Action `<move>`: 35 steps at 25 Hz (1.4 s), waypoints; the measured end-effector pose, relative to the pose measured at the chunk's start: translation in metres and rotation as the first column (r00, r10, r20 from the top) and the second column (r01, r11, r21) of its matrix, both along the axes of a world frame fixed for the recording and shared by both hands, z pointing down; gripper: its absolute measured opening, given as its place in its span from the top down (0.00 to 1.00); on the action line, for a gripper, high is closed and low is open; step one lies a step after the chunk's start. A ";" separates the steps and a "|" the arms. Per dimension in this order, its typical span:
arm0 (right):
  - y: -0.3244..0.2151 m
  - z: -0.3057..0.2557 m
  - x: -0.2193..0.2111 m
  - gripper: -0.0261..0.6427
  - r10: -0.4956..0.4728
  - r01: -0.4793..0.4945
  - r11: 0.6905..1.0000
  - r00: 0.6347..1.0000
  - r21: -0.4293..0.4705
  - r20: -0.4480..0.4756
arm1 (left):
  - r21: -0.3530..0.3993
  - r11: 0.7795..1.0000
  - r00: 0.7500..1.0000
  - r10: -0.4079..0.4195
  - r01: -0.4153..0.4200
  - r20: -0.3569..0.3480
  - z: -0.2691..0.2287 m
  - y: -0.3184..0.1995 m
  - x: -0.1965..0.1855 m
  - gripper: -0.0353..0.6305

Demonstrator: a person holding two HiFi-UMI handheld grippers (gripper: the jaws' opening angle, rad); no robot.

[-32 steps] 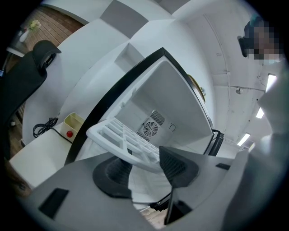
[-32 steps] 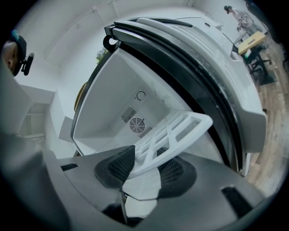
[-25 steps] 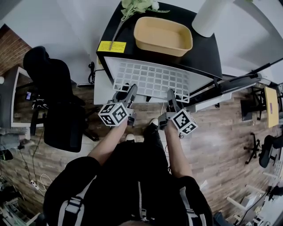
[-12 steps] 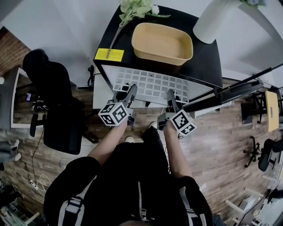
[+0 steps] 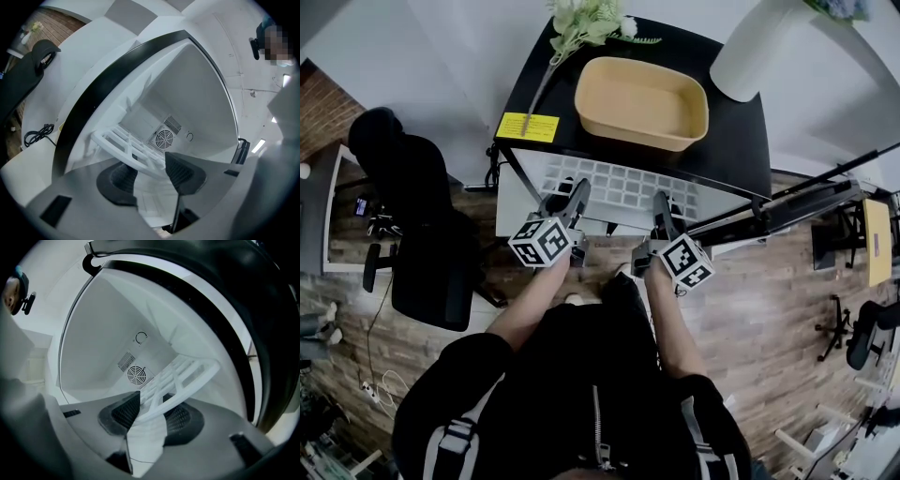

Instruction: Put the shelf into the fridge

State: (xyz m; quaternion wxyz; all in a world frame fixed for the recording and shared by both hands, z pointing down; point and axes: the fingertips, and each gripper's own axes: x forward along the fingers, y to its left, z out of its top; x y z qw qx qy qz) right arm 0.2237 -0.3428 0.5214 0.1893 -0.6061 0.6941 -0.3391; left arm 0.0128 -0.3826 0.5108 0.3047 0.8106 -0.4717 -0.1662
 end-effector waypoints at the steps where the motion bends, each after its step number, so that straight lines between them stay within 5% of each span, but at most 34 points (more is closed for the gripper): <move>1: -0.002 0.000 0.000 0.72 -0.001 0.001 1.000 1.000 0.000 0.001 | 0.000 1.000 1.000 -0.001 0.001 0.000 0.000 -0.002 0.000 0.64; 35: -0.039 0.004 0.007 0.73 -0.007 0.007 1.000 1.000 0.009 0.014 | -0.006 0.999 0.999 -0.043 0.043 -0.010 0.002 -0.040 0.005 0.65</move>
